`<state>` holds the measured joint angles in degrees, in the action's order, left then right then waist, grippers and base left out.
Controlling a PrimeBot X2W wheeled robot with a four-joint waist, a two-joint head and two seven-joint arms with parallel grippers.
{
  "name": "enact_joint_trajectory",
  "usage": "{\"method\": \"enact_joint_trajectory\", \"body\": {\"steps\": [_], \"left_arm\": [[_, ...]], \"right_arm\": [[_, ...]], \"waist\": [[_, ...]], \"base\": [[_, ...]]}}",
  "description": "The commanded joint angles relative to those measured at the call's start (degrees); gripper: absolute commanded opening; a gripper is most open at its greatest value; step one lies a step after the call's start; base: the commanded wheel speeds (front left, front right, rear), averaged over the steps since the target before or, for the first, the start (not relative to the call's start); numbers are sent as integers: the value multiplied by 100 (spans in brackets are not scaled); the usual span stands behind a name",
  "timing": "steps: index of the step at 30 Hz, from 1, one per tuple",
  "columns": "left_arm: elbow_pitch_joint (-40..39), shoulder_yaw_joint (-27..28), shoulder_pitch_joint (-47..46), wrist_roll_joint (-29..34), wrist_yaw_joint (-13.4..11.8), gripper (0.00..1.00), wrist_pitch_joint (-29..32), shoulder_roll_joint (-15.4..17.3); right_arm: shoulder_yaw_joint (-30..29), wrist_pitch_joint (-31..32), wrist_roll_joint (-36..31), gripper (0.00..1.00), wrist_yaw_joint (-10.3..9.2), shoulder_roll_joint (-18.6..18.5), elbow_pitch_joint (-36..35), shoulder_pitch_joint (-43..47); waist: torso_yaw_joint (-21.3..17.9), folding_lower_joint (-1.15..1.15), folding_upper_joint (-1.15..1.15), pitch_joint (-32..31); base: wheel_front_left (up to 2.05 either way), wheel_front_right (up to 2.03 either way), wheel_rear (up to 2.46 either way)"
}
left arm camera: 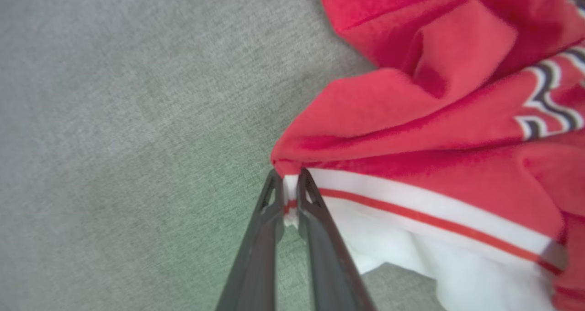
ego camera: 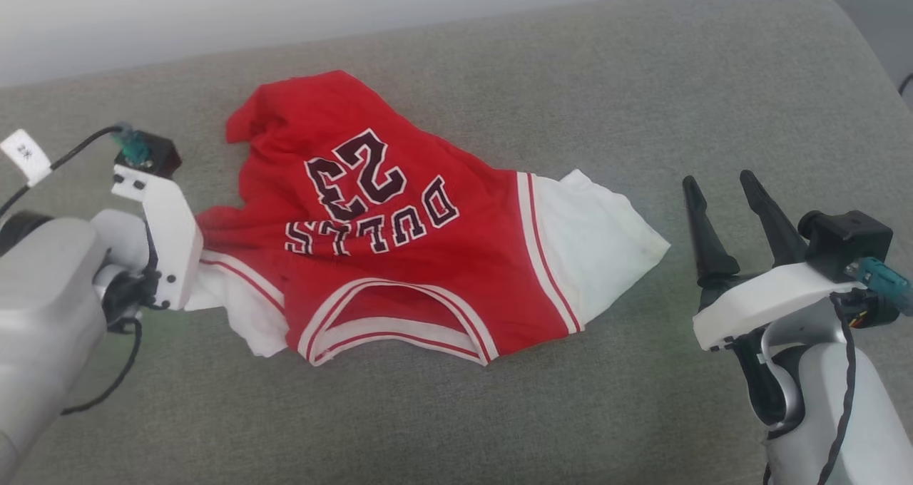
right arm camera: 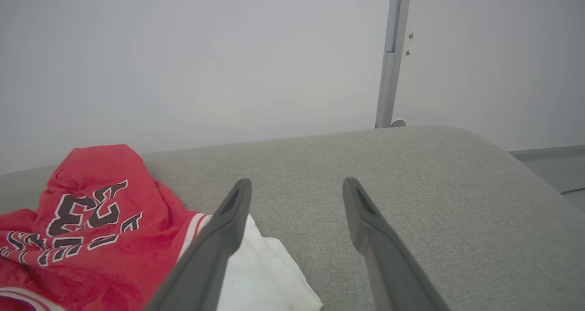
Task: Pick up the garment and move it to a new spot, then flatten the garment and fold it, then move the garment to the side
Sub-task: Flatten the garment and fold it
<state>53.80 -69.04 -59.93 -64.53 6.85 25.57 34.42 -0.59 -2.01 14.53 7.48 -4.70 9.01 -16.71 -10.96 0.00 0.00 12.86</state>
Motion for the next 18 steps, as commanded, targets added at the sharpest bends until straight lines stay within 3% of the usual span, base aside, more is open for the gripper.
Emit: {"method": "enact_joint_trajectory", "body": {"steps": [1,4,5,6,7,18], "left_arm": [[89,29,139,-124,30,0,-25,-34],[207,90,301,-292,49,0,-19,-130],[254,84,344,-328,54,21,-7,-160],[274,53,357,-311,60,49,-7,-173],[289,53,353,-327,64,100,-7,-189],[338,79,39,-471,60,100,273,-254]], "right_arm": [[-6,-23,-11,100,2,14,-22,-9],[-13,-48,-1,100,2,21,-31,16],[-20,-53,1,100,2,21,-32,22],[-28,-55,3,100,2,21,-31,27],[-39,-54,1,100,2,19,-31,28],[-67,-36,-24,100,2,-18,11,61]], "waist": [[-32,0,0,29],[-43,0,0,61],[-37,0,0,66],[-26,0,0,67],[-8,0,0,66],[272,0,0,-145]], "base": [[0,0,0],[0,0,0],[0,0,0],[0,0,0],[0,0,0],[0,0,0]]}}
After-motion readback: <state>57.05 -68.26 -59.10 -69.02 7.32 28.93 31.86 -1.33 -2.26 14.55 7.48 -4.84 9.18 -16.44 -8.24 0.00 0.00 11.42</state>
